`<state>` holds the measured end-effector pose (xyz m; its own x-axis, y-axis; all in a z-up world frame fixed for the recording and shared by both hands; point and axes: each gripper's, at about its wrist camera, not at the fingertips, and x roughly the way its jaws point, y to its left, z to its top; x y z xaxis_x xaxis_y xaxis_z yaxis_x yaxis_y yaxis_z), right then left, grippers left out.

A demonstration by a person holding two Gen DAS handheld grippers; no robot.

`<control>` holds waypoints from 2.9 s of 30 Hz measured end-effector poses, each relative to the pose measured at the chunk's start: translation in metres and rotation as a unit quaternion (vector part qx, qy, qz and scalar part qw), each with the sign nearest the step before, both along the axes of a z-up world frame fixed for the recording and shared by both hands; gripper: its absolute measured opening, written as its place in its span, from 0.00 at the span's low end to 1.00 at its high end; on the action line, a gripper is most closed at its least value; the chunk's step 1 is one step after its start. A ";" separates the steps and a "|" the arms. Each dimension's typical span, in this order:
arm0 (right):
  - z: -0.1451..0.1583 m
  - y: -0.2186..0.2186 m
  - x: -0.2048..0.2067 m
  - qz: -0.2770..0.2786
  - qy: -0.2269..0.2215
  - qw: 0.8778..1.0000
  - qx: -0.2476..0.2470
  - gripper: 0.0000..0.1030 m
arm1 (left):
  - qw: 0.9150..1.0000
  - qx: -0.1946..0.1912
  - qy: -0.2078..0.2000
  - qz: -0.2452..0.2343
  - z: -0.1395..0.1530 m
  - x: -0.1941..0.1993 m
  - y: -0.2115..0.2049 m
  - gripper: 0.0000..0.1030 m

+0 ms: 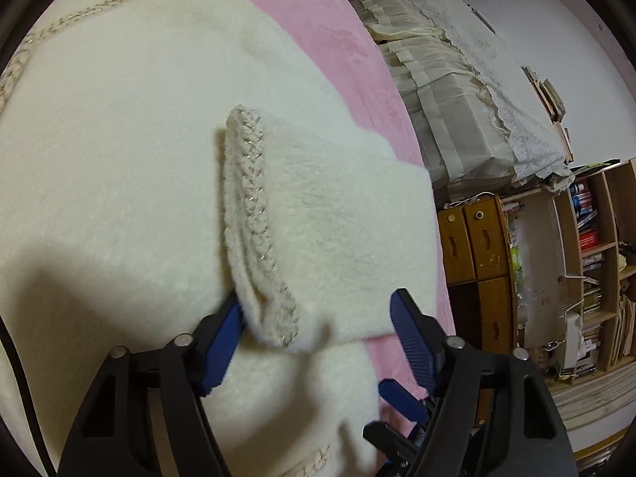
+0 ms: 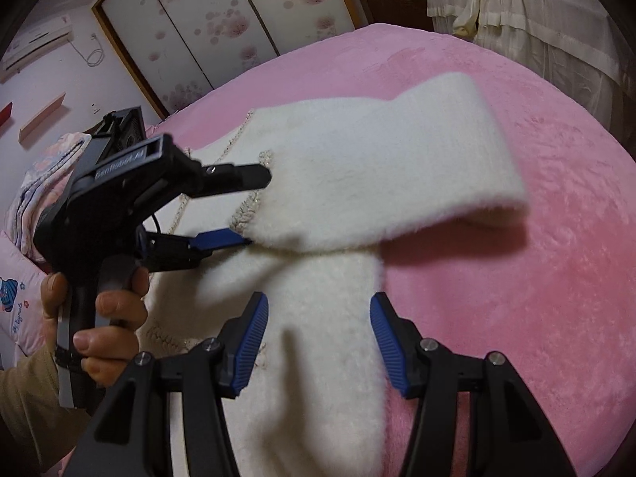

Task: Fold large clothes
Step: 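Grasp the cuff with the left tool while the right tool opens and releases it, then lay the sleeve across the cardigan body with the left tool, then open it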

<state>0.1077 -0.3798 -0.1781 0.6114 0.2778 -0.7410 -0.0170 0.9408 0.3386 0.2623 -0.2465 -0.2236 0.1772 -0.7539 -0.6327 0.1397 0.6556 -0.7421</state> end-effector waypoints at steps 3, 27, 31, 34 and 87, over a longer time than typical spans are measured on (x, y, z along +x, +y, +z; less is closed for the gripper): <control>-0.001 -0.004 -0.003 -0.003 0.004 1.000 0.006 0.52 | 0.999 0.048 0.007 -0.006 -0.001 0.009 -0.012 0.23; 0.010 -0.001 0.092 -0.066 0.015 0.993 -0.099 0.52 | 0.935 0.238 -0.255 0.059 0.266 0.087 0.055 0.12; 0.006 0.030 0.110 -0.026 0.018 0.991 -0.132 0.41 | 0.931 0.262 -0.237 0.096 0.249 0.097 0.116 0.12; 0.003 0.056 0.113 -0.004 0.018 0.982 -0.188 0.41 | 0.934 0.277 -0.194 0.114 0.209 0.100 0.152 0.12; -0.006 0.017 0.259 -0.048 0.086 0.978 -0.182 0.21 | 0.951 0.271 -0.065 0.137 0.026 0.116 0.221 0.19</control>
